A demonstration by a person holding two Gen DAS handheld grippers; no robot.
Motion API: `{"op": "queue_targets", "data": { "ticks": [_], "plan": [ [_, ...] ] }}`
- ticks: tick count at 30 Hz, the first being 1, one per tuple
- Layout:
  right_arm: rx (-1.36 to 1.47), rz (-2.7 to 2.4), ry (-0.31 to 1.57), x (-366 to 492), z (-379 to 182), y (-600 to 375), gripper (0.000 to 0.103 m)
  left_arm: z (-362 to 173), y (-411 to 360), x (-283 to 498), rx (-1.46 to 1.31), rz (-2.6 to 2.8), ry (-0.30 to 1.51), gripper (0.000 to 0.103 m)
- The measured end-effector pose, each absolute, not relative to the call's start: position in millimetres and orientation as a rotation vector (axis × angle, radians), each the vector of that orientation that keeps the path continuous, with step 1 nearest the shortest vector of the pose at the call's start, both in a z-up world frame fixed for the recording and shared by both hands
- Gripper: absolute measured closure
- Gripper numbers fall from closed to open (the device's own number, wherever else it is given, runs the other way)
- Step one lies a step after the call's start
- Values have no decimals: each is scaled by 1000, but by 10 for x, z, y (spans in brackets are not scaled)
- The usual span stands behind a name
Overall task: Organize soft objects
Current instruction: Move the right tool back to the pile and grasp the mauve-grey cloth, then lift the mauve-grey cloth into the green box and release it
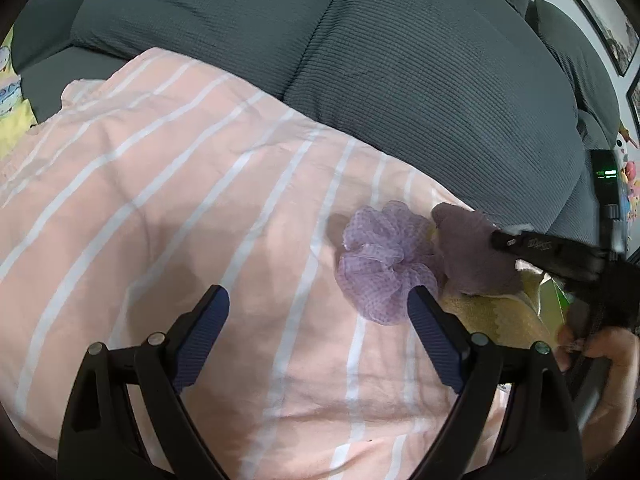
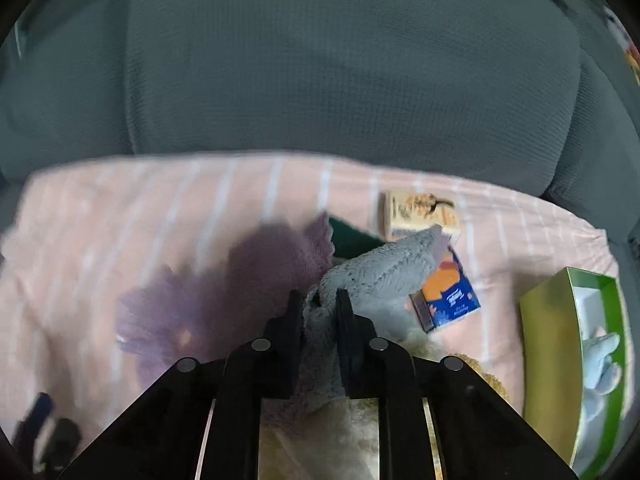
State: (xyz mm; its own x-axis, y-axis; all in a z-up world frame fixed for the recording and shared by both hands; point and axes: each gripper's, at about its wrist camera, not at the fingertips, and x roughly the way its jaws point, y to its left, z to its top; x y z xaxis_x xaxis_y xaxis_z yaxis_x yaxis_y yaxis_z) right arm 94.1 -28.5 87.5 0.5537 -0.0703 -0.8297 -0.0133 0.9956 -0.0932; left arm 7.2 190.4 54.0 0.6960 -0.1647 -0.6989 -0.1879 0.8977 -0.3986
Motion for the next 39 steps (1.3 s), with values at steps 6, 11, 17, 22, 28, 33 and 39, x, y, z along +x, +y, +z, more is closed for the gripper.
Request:
{"op": "queue_targets", "data": {
  "ticks": [6,11,17,22,28,33,39],
  "plan": [
    [15,50,806,453,1533,-430,88,575,1766,29,-405,16,799,13],
    [118,149,703,-203,1968,-682,88,651,1591,-89,-343,5,778,13],
    [239,204,765,-796,1595,-990,88,804,1384,-305,-311,-84,739,13],
    [297,210,933,-807,954,-1119,88,761,1199,-510,-288,-151,758,13],
    [309,146,1067,-662,569,-1224,88,570,858,-629,-257,-229,823,15],
    [422,102,1062,-742,567,-1464,56,473,548,-658,-223,-309,854,18],
    [454,94,946,-893,729,-1676,30,332,265,-626,-255,-422,915,32]
  ]
}}
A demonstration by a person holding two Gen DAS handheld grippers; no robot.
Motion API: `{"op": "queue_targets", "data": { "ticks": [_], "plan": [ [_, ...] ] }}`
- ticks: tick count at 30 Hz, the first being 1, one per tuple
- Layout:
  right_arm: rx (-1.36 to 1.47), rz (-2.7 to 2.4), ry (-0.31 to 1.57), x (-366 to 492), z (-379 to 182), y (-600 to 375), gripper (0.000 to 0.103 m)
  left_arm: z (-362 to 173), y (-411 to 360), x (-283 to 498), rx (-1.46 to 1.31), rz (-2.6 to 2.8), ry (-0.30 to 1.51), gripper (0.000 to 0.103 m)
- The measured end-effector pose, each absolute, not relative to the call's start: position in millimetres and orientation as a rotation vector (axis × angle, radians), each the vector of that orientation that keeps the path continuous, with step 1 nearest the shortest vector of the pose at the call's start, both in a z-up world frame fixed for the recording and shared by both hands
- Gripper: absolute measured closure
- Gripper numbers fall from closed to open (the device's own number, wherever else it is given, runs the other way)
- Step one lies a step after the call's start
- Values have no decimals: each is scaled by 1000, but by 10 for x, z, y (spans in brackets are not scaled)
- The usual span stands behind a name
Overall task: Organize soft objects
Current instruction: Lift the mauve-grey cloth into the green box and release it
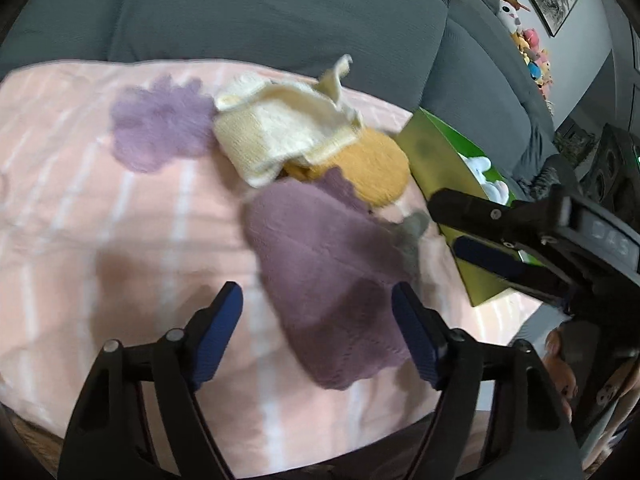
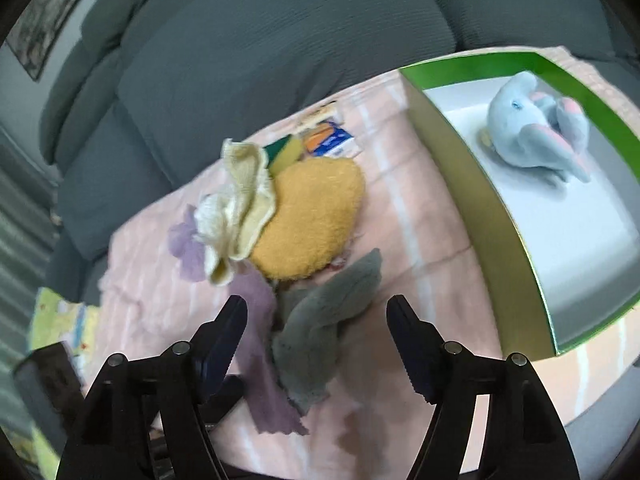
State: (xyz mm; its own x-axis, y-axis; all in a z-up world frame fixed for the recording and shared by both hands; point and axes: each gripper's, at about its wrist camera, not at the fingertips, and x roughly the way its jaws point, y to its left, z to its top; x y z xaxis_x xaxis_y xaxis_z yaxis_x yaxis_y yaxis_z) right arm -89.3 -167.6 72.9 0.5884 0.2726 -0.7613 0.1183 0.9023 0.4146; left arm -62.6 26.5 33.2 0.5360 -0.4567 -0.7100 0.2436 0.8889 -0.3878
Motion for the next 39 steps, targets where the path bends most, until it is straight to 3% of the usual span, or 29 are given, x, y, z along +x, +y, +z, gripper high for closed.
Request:
{"op": "queue_targets", "data": {
  "ticks": [7,11,12,15,31,39],
  "plan": [
    [555,189,1025,-697,410,-1642,30,140,152,-485,-305,-447,974,63],
    [602,237,1089,-592,184,-1534,57,162,113,-444,-296,-456,976,69],
    [615,259,1095,-589,161,-1527,63,181,102,-444,-290,-468,973,76],
    [630,307,1092,-610,173,-1486,67,318,10,-465,-236,-486,956,84],
    [610,275,599,-1129,1734,-2171,67,1785,-795,-636,-100,-710,587,86],
    [686,155,500,-1260,1612,-2728,67,1698,-1354,-522,-2,-822,604,87]
  ]
}}
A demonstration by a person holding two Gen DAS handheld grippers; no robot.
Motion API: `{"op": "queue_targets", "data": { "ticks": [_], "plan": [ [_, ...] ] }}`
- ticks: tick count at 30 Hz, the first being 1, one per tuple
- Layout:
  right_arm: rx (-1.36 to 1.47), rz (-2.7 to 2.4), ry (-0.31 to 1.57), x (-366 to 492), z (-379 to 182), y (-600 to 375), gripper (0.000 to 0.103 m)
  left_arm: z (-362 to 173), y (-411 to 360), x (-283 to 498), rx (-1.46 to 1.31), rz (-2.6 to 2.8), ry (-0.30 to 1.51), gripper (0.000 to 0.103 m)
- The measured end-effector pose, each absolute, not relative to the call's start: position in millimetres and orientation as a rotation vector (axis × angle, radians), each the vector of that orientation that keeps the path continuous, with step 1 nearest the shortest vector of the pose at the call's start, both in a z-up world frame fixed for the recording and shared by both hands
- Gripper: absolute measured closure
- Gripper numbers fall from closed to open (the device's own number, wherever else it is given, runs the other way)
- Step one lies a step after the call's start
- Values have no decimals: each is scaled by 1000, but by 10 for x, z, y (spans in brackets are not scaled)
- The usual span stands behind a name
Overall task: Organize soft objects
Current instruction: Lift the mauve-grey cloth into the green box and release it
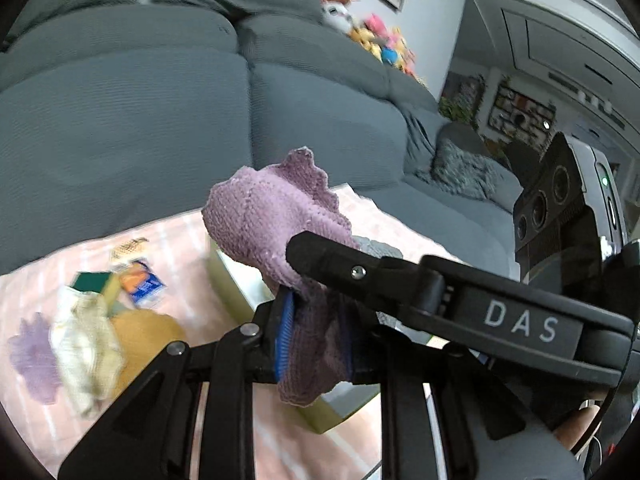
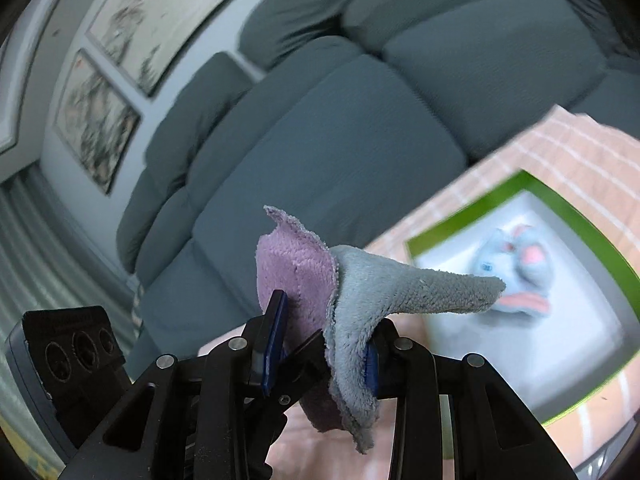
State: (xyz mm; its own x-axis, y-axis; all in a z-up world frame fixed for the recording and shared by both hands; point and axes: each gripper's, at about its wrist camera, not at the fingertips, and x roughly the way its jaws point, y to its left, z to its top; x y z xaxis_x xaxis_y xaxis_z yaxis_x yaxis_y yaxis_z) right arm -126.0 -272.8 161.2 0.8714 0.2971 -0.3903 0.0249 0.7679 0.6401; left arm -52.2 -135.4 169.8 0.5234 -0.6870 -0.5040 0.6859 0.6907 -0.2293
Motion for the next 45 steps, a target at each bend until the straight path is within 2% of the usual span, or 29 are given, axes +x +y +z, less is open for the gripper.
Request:
{"op": "queue_targets", "data": {
  "ticks": [8,23,28,29,31,32,33,34,35,38,45],
  "plan": [
    [781,-21,570,-1220,1209,-3197,66,1324,-1903,-302,26,-904,735,90],
    [817,-263,673,-1241,827,-3503,66,955,-2244,-229,-15,-989,912,90],
    [833,-303,677,-1259,806,-3543,66,908,-2202,-199,-49,-971,947,77],
    [821,-317,678,-1264,812,-3544,63,922,-2174,-205,-53,-970,949,76],
    [770,-357,667,-1290,858,-3525,46,984,-2101,-232,-61,-971,935,60],
    [756,-374,655,-1300,884,-3517,30,1006,-2082,-233,-62,-966,927,55],
    [738,-390,633,-1328,924,-3510,22,1037,-2046,-240,-57,-954,913,42],
    [720,-395,603,-1364,976,-3502,21,1091,-1988,-261,-54,-945,891,31],
    [709,-393,577,-1392,1021,-3493,21,1128,-1943,-274,-51,-938,877,28],
    [703,-379,516,-1462,1121,-3472,17,1250,-1739,-312,-56,-907,829,26],
    [670,-312,484,-1438,1233,-3308,16,1386,-1065,-285,-94,-737,753,21]
  ]
}}
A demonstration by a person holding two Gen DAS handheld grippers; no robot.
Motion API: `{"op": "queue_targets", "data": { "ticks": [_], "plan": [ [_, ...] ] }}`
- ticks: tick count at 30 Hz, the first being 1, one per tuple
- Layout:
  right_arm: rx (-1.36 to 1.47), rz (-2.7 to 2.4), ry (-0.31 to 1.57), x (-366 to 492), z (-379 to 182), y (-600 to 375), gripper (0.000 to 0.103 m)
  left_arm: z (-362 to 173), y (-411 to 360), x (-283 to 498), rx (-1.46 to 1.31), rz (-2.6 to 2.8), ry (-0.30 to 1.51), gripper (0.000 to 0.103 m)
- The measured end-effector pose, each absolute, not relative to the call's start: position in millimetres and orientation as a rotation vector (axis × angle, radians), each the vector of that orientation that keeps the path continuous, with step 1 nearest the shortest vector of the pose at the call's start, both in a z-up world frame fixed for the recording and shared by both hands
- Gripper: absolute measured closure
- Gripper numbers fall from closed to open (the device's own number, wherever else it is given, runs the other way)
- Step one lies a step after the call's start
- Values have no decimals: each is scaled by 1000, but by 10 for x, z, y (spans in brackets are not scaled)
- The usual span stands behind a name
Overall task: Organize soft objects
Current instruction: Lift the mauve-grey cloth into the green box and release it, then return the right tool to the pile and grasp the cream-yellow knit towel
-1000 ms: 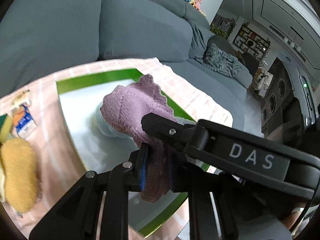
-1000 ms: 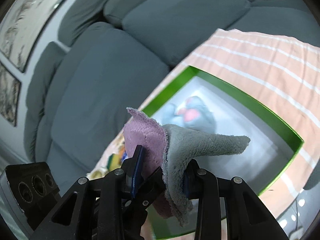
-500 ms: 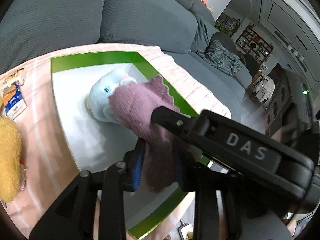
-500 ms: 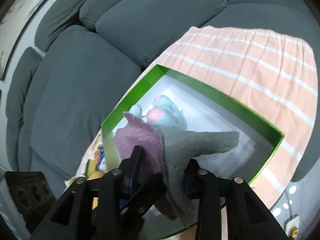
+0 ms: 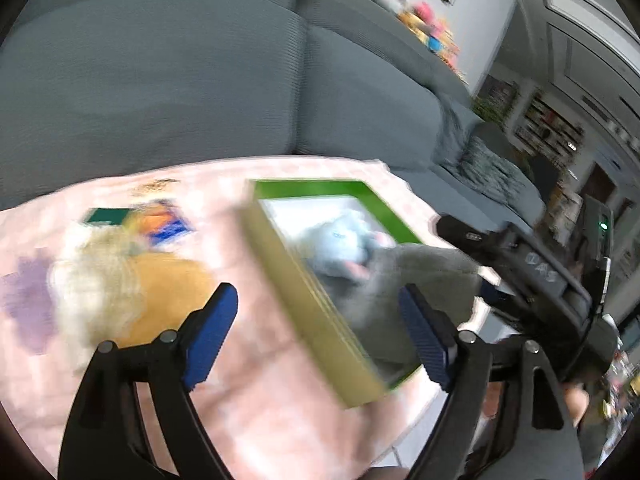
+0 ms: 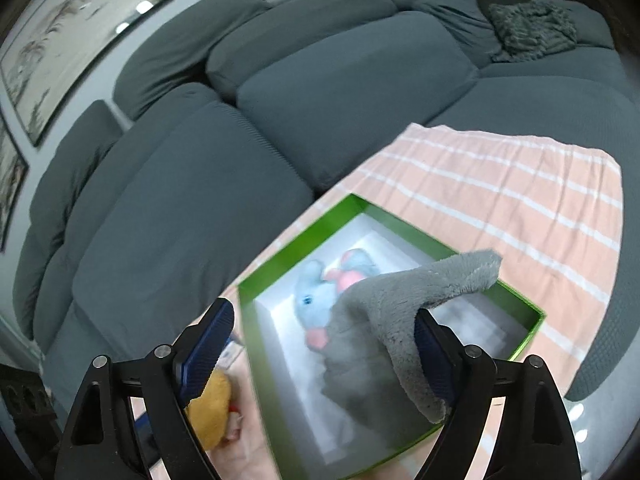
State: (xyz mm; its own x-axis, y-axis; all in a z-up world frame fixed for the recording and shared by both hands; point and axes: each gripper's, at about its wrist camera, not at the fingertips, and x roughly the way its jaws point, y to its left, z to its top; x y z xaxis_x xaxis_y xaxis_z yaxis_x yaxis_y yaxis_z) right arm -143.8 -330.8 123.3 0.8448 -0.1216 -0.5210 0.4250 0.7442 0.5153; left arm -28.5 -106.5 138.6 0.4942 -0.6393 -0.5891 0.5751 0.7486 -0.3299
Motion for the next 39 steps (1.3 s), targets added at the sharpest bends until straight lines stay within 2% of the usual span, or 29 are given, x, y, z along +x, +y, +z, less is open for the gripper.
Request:
{"op": "queue_targets", "data": {
  "ticks": [6,10,13,21,27,31,32,33,34,35,36,39],
  "plan": [
    [592,-237,492,-1351,1306,-2995,15,1283,-9,-149,-219,-476,733,21],
    [532,-166,506,-1228,1364,-2700,14,1023,770,-153,-392,-303,751,21],
    [515,-78,525,-1105,1383,-2462,14,820,1072,-158,-428,-236,790,21],
    [380,132,657,-539,1313,-1535,13,631,1377,-159,-444,-148,827,21],
    [144,22,788,-33,916,-880,13,649,1437,-175,-457,-157,832,21],
    [113,2,870,111,600,-776,13,668,1517,-207,-450,-146,824,21],
    [117,-6,884,125,543,-781,22,664,1531,-209,-450,-147,825,21],
    [113,-15,885,132,519,-779,39,662,1548,-212,-451,-147,825,21],
    [100,-30,877,124,510,-784,48,662,1562,-212,-451,-146,826,21],
    [90,-30,864,105,526,-782,66,665,1572,-215,-452,-144,825,21],
    [99,-14,843,71,561,-791,80,670,1578,-221,-454,-142,824,21],
    [136,39,777,-100,808,-800,82,679,1596,-236,-459,-146,820,21]
  ]
}}
